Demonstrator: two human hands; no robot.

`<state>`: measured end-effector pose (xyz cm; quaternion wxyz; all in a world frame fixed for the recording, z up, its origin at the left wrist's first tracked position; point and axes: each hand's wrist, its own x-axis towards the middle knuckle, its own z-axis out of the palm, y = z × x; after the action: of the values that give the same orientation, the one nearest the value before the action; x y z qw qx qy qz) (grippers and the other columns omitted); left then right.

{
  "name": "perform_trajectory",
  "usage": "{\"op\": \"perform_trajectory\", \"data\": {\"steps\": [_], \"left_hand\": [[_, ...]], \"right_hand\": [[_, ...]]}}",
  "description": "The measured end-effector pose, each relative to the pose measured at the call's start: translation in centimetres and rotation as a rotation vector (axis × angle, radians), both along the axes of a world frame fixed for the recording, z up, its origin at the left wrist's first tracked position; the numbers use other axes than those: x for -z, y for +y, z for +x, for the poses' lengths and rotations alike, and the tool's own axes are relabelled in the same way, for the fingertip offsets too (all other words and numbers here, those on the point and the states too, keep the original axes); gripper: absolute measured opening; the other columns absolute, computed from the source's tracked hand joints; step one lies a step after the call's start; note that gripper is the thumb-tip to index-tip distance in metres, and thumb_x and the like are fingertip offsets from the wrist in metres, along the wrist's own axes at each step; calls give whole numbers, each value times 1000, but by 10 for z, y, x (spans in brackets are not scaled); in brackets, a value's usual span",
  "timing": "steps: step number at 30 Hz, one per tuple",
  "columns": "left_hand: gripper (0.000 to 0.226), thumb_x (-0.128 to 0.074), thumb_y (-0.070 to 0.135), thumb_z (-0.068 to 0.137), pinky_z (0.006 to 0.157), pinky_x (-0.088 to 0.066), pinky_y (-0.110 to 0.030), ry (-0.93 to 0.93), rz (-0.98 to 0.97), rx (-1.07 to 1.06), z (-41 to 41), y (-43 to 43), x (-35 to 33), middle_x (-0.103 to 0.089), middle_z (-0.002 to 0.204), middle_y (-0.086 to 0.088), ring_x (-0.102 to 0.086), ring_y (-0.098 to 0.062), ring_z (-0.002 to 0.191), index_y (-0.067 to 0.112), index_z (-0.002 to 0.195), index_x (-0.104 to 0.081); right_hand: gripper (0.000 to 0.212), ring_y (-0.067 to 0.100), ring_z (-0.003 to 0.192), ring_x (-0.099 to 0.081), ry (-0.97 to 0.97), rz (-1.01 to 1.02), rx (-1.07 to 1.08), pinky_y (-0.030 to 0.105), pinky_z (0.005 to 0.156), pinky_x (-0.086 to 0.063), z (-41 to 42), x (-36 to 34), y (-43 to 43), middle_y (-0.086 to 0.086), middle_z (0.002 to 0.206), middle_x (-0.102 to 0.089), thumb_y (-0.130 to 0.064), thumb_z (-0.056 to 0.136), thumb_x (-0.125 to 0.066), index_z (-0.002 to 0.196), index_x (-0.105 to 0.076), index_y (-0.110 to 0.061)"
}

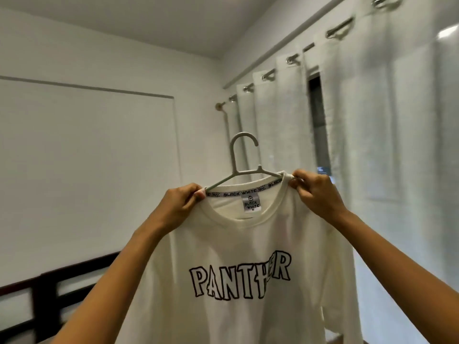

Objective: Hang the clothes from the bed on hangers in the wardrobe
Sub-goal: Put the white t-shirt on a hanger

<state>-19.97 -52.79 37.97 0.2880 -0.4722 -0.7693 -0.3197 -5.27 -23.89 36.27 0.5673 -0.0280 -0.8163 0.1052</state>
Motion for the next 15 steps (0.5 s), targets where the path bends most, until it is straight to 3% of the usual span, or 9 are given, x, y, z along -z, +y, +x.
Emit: {"op": "perform_trajectory", "data": {"steps": [4,6,9,12,15], "left_hand": [[20,-49,18,97,54,-34,-18,61,41,162,26,82,3,-59,74,-3,-50,-21,66,6,98,-65],[19,-50,14,96,54,-28,-26,75,103,239,52,132,0,-59,73,-7,-49,-24,66,3,95,-66],[22,-49,17,97,58,-34,-33,98,165,391,103,210,-6,-64,76,-18,-56,-34,69,2,91,-64],[24,-49,20,97,59,-36,-32,104,197,563,167,287,-15,-65,81,-19,-59,-36,72,3,92,-64],[26,-45,29,98,62,-43,-36,112,208,684,241,357,-23,-65,89,-15,-58,-36,81,9,99,-61]], "right_hand": [[18,32,72,-61,-41,83,295,33,57,-42,93,3,42,9,80,-67,-29,92,-58,95,-63,-12],[14,33,75,-61,-148,130,331,35,61,-46,146,5,64,12,85,-64,-20,94,-55,98,-59,-7],[19,32,81,-59,-236,151,483,31,73,-45,239,2,96,14,92,-59,-12,95,-45,103,-57,1],[35,34,75,-61,-192,227,727,41,66,-52,334,-1,123,13,89,-60,-28,93,-35,101,-58,-2],[20,37,64,-62,-95,275,1023,42,52,-54,421,-2,135,11,87,-63,-19,92,-47,100,-60,-6]]}}
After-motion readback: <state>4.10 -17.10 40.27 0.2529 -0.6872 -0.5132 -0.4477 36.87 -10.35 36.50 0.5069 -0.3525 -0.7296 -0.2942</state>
